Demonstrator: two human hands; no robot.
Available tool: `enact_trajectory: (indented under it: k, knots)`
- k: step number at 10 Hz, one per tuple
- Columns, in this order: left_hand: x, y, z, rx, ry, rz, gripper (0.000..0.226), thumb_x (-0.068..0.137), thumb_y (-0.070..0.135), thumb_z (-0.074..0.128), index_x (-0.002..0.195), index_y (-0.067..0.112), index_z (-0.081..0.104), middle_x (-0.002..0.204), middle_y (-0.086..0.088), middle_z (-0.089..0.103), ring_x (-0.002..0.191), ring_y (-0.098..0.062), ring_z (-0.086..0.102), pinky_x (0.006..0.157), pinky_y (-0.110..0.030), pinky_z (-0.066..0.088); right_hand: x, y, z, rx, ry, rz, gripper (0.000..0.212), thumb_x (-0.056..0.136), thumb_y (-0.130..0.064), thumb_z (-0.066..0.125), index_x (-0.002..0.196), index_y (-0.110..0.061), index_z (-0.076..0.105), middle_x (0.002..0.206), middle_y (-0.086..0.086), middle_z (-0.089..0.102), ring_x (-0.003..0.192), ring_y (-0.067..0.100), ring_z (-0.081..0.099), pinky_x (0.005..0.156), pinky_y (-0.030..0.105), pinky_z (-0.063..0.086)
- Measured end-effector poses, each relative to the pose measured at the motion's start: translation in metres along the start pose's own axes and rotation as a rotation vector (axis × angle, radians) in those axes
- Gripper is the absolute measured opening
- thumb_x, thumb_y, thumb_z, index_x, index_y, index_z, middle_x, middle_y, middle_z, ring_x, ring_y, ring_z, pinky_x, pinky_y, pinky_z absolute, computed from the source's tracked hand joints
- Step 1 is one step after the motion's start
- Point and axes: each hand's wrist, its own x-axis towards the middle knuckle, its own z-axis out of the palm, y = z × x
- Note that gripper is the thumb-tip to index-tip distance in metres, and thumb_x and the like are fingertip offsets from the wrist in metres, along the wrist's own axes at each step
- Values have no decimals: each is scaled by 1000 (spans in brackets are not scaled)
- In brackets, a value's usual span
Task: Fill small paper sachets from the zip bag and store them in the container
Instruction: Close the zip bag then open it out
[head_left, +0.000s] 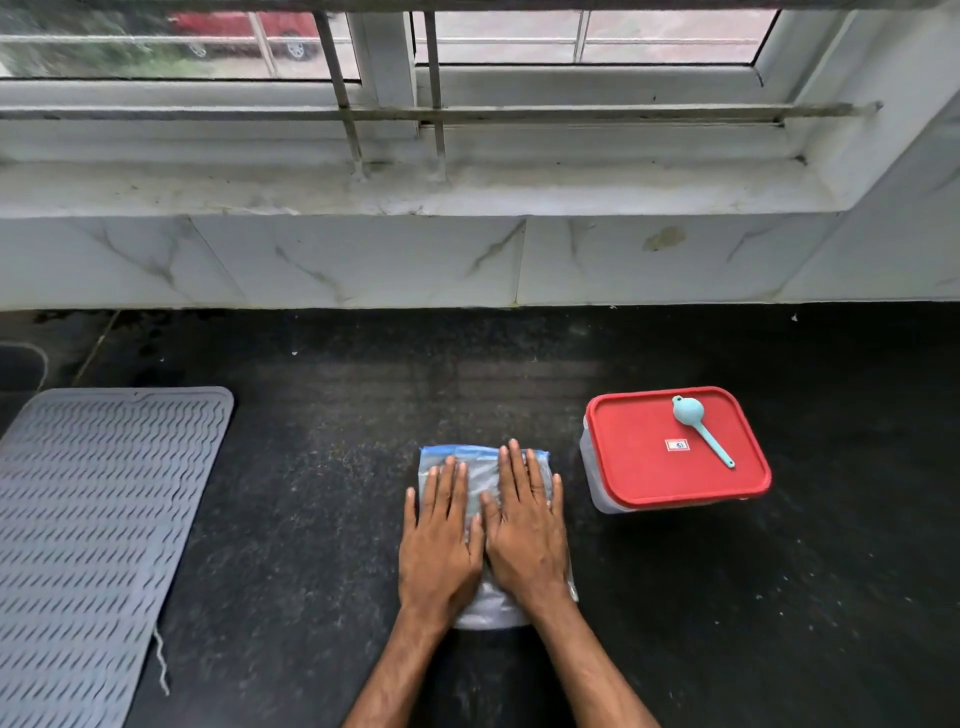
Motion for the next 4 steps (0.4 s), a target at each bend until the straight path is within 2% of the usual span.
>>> enact_trajectory:
  k: [1,2,3,4]
  knots:
    - [7,4,-6,40,-18,6,64,95,42,30,154,18,24,162,3,19,149,-14,18,120,-41,0,7,0,-5,9,-20,12,65,98,-44,25,155,-16,13,163,-2,8,150,14,6,120,43,2]
    - [7,5,-13,62,-66,1,63,96,42,28,153,16,27,161,1,21,148,-17,22,118,-42,-4,7,-3,-13,8,-42,3,67,96,-45,22,155,-13,15,162,1,8,150,16,8,119,42,0]
    - [9,7,-25,119,-38,39,60,100,39,20,148,8,38,157,-4,29,143,-23,36,118,-41,3,10,-2,-27,75,-61,-38,71,94,-50,13,155,-14,8,163,0,-1,149,13,-4,119,37,-9]
    - [19,15,-56,93,83,41,61,100,39,18,149,5,33,157,-7,29,144,-25,34,118,-38,10,14,-12,-62,179,29,-111,73,93,-52,14,155,-13,9,162,-1,-2,149,12,-5,121,36,-5]
